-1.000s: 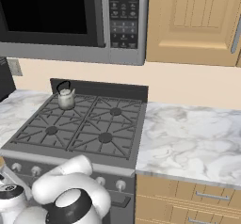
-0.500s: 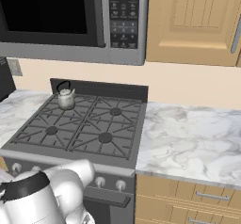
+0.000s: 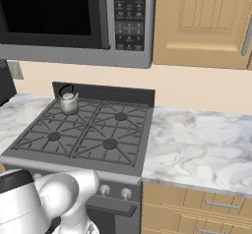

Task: Lower the heat of the kettle.

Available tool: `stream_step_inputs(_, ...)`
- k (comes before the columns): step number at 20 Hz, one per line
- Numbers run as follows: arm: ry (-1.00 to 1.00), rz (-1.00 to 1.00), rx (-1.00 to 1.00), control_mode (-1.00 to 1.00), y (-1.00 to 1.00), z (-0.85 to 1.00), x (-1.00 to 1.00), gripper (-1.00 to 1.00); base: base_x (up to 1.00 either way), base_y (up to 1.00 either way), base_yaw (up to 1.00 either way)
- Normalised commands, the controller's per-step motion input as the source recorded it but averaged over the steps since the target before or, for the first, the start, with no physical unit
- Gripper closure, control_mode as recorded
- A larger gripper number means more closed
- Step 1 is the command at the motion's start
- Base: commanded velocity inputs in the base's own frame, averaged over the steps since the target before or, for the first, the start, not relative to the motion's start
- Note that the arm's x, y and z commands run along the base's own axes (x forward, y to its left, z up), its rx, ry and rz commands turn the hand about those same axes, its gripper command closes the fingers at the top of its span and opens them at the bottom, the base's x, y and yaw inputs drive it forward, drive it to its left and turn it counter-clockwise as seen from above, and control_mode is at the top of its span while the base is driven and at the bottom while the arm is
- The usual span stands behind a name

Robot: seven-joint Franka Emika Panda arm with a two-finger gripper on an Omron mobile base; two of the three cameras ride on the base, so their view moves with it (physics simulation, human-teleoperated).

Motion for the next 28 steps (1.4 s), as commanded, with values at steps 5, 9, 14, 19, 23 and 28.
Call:
stream_step_inputs(5, 0.00, -0.01, 0.00, -1.00, -0.02, 0.00, 0.16, -1.00, 0.00, 0.00, 0.00)
stream_step_inputs(9, -0.01, 0.00, 0.00, -1.00, -0.13, 0.00, 0.18, -1.00, 0.00, 0.00, 0.00)
stream_step_inputs(14, -0.03, 0.00, 0.00, -1.00, -0.25, 0.00, 0.15, -1.00, 0.00, 0.00, 0.00)
stream_step_inputs(19, -0.01, 0.00, 0.00, -1.00, -0.11, 0.00, 0.19, -1.00, 0.00, 0.00, 0.00)
stream_step_inputs(23, 0.00, 0.00, 0.00, -1.00, 0.00, -0.03, 0.19, -1.00, 0.00, 0.00, 0.00)
stream_step_inputs(28, 0.00, 0.00, 0.00, -1.00, 0.00, -0.13, 0.03, -1.00, 0.00, 0.00, 0.00)
